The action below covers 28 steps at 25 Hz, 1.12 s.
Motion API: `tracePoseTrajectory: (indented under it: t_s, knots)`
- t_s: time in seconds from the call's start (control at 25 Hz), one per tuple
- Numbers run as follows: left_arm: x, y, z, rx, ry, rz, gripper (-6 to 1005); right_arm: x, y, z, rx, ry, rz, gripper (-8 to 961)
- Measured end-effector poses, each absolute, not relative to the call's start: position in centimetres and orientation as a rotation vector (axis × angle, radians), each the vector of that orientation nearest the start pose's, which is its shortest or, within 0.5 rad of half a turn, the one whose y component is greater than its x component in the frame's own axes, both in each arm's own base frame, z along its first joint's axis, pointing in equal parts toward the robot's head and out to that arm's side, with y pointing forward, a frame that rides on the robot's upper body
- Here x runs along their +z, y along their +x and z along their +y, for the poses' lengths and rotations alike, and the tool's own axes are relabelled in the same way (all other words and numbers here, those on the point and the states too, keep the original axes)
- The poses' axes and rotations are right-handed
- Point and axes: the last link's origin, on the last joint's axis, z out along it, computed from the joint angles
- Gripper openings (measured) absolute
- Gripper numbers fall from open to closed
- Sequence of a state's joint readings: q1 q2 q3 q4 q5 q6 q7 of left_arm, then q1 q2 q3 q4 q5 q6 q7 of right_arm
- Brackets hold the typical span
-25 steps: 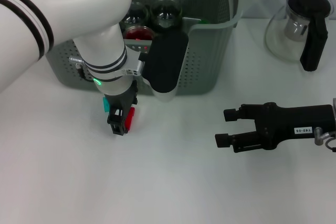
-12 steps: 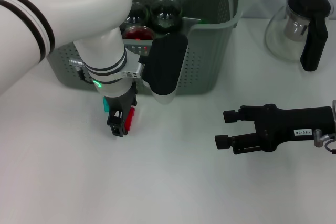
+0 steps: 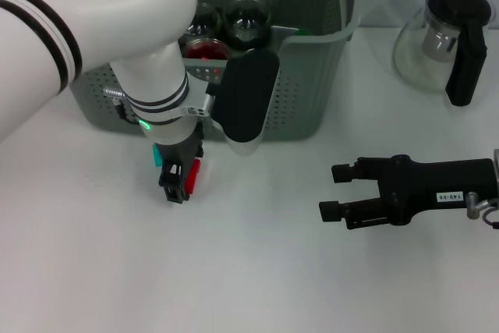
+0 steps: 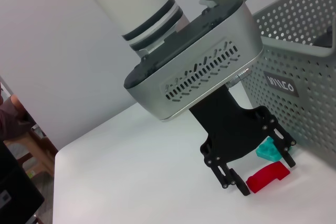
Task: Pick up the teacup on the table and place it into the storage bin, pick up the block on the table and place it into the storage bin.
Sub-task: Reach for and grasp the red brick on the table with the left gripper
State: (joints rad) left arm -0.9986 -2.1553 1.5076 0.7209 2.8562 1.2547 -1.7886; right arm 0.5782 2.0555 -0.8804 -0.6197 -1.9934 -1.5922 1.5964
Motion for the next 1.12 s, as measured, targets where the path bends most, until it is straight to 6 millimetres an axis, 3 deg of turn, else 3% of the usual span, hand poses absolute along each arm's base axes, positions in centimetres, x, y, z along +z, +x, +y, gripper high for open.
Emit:
tracePoseTrajectory:
  t_s: [1.12]
  knots:
    - [-8.38,-17.1,39.49,1.191,-2.787,0.454,757,-2.15,24.23,32.47,0.623,-2.931,0.84,946]
